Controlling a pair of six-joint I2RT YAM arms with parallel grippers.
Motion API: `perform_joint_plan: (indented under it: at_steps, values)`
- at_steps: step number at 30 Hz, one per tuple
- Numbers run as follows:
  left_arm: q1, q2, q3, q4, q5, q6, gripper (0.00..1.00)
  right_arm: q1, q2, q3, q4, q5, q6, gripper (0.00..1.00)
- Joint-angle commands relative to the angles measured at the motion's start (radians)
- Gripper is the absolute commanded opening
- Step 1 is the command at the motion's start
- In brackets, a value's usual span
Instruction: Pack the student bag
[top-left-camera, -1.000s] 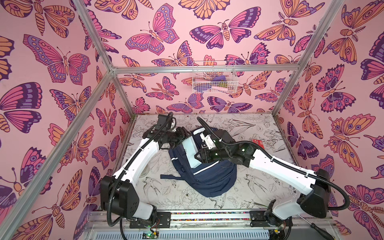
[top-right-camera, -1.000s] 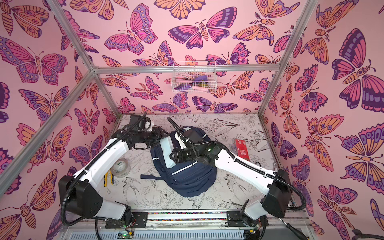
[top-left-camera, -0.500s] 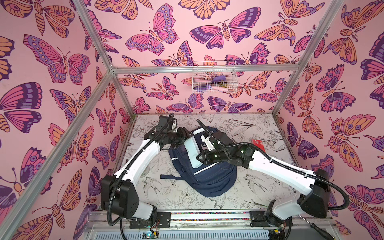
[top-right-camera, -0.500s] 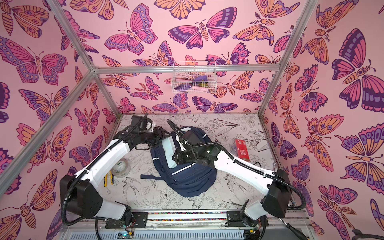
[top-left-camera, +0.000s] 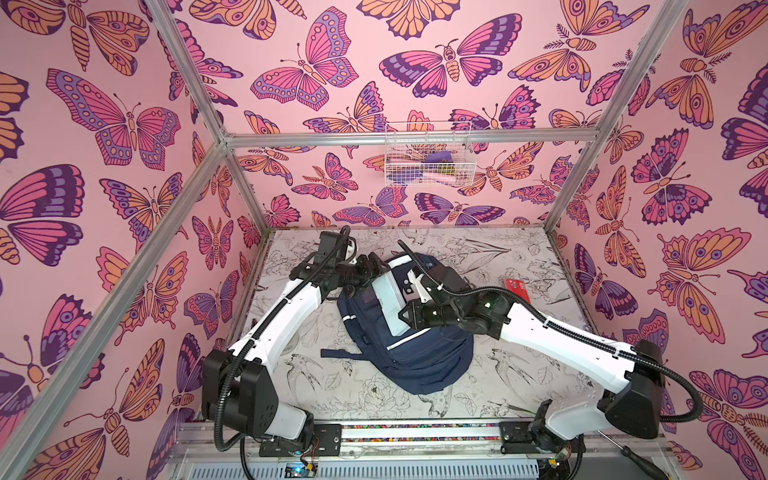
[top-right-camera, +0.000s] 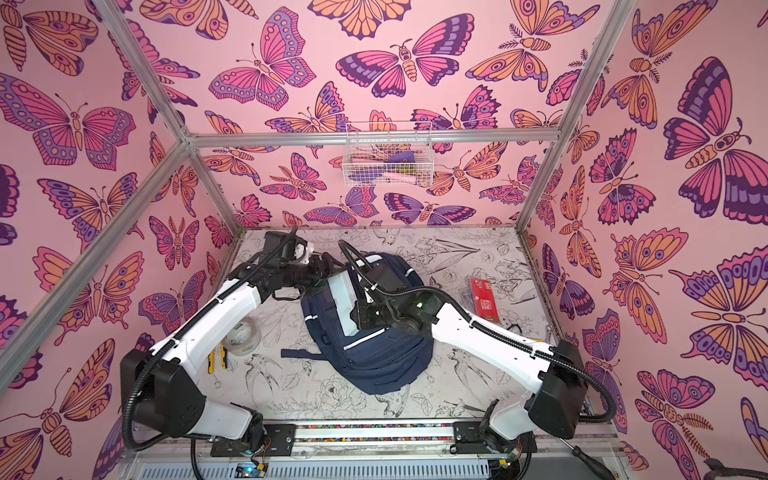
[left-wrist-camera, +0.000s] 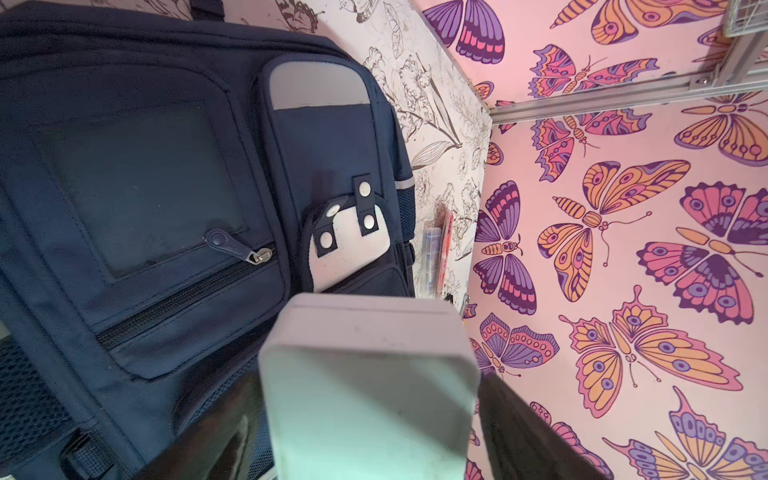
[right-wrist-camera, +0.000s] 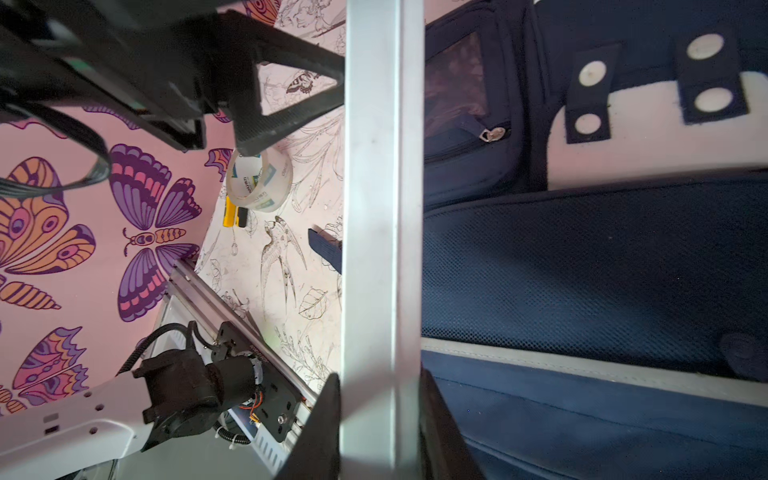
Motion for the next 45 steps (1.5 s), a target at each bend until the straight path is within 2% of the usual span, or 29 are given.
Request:
perform_joint_plan:
  at_steps: [1, 3, 7, 11, 18, 21, 28, 32, 33, 36, 42, 45]
  values:
    - [-0.004, -0.025, -0.004, -0.001, -0.011, 0.03, 0.92, -0.013, -0.067, -0.024, -0.017, 0.078, -0.001, 0.03]
    - [-0.009, -0.019, -0.002, -0.004, -0.016, 0.041, 1.0, -0.04, -0.097, -0.047, -0.034, 0.096, 0.008, 0.02]
    - [-0.043, -0.007, 0.014, -0.03, -0.054, 0.088, 0.99, -0.108, -0.173, -0.093, -0.102, 0.141, 0.025, 0.0]
    - [-0.172, 0.052, 0.092, -0.1, -0.149, 0.215, 0.95, -0.225, -0.281, -0.151, -0.194, 0.174, 0.053, 0.0]
    - [-0.466, 0.296, 0.312, -0.306, -0.304, 0.48, 0.9, -0.494, -0.477, -0.238, -0.346, 0.117, 0.064, 0.0]
    - [-0.563, 0.372, 0.373, -0.365, -0.374, 0.562, 0.89, -0.564, -0.527, -0.255, -0.418, 0.103, 0.053, 0.0]
    - [-0.662, 0.498, 0.464, -0.441, -0.459, 0.679, 0.86, -0.625, -0.619, -0.316, -0.467, 0.085, 0.072, 0.0]
    - [-0.685, 0.54, 0.49, -0.463, -0.54, 0.719, 0.74, -0.627, -0.642, -0.332, -0.481, 0.078, 0.079, 0.0]
    - [-0.69, 0.55, 0.498, -0.471, -0.57, 0.726, 0.67, -0.628, -0.65, -0.334, -0.486, 0.079, 0.079, 0.0]
    - [-0.707, 0.571, 0.516, -0.486, -0.674, 0.74, 0.34, -0.628, -0.664, -0.338, -0.495, 0.078, 0.08, 0.0]
    - [-0.725, 0.567, 0.526, -0.481, -0.821, 0.772, 0.02, -0.628, -0.679, -0.336, -0.493, 0.048, 0.069, 0.0]
    - [-0.725, 0.521, 0.523, -0.464, -0.886, 0.792, 0.0, -0.628, -0.68, -0.331, -0.486, 0.029, 0.055, 0.0]
